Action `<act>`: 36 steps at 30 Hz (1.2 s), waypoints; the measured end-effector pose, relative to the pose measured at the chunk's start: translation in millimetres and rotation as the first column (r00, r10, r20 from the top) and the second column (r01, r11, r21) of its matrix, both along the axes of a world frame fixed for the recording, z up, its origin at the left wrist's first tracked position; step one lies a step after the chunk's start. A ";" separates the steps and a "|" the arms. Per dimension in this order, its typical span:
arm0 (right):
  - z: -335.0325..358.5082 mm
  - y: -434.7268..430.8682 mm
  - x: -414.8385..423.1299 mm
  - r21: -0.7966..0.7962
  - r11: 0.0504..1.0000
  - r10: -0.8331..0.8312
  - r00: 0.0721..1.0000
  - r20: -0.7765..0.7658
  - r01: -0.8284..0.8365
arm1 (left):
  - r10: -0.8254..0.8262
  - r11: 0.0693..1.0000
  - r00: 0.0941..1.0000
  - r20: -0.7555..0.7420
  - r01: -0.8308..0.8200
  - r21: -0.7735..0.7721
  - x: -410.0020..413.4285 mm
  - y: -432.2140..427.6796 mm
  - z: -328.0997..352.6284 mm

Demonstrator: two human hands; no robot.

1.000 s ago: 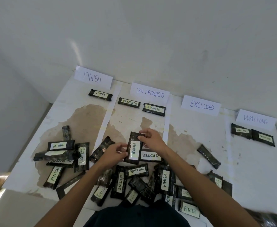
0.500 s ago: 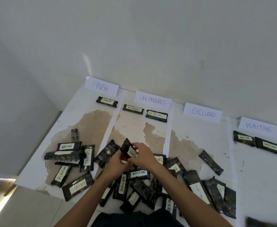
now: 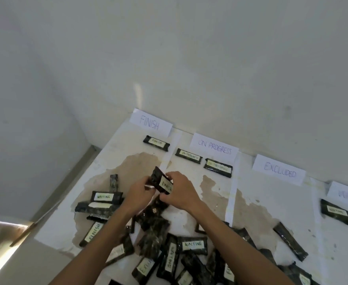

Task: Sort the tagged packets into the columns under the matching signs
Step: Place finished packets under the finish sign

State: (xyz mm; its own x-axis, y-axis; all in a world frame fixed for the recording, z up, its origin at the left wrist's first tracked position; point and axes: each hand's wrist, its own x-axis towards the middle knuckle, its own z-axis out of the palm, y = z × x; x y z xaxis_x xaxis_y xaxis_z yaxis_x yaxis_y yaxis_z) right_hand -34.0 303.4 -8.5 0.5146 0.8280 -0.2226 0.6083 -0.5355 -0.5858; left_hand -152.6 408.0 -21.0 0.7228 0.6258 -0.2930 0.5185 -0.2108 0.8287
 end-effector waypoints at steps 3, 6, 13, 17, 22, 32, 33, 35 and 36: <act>0.0 45.7 11.0 -0.035 0.999 0.004 0.996 0.092 -0.001 | -0.002 0.978 1.000 -0.021 0.006 0.208 5.2 55.3 -3.3; -4.6 91.9 19.2 -0.045 0.998 -0.029 0.990 0.135 0.035 | -0.025 0.928 0.999 -0.044 0.039 0.371 10.2 115.6 -10.3; -30.5 193.0 39.7 -0.101 0.992 -0.060 0.981 0.183 0.079 | -0.111 0.854 0.975 -0.195 0.194 0.483 28.4 218.5 -48.7; -51.4 239.2 47.9 -0.139 0.988 -0.027 0.970 0.242 0.062 | -0.117 0.825 0.955 -0.274 0.247 0.508 30.7 250.0 -78.7; -82.7 287.4 56.4 -0.184 0.983 0.054 0.941 0.333 0.008 | -0.136 0.822 0.936 -0.324 0.289 0.491 30.0 269.9 -117.7; -115.6 320.7 69.1 -0.164 0.986 0.068 0.938 0.341 -0.012 | -0.154 0.747 0.953 -0.262 0.286 0.600 35.1 276.3 -154.6; -113.4 316.6 69.7 -0.142 0.990 0.042 0.949 0.313 0.003 | -0.176 0.727 0.947 -0.267 0.308 0.613 35.1 277.0 -155.7; -108.5 303.3 71.2 -0.111 0.992 -0.024 0.957 0.288 0.058 | -0.216 0.701 0.936 -0.277 0.346 0.624 34.5 279.7 -157.0; -106.3 294.9 71.5 -0.108 0.991 -0.049 0.955 0.293 0.084 | -0.227 0.696 0.933 -0.280 0.356 0.624 34.0 281.3 -157.4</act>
State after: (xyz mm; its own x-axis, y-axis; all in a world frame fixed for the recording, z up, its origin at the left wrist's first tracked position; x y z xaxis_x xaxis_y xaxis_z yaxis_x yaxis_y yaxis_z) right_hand 37.5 598.2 -114.7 0.6246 0.7664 -0.1503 0.7025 -0.6354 -0.3205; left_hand -118.6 689.2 -178.4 0.8818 0.4709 -0.0258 0.4524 -0.8292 0.3283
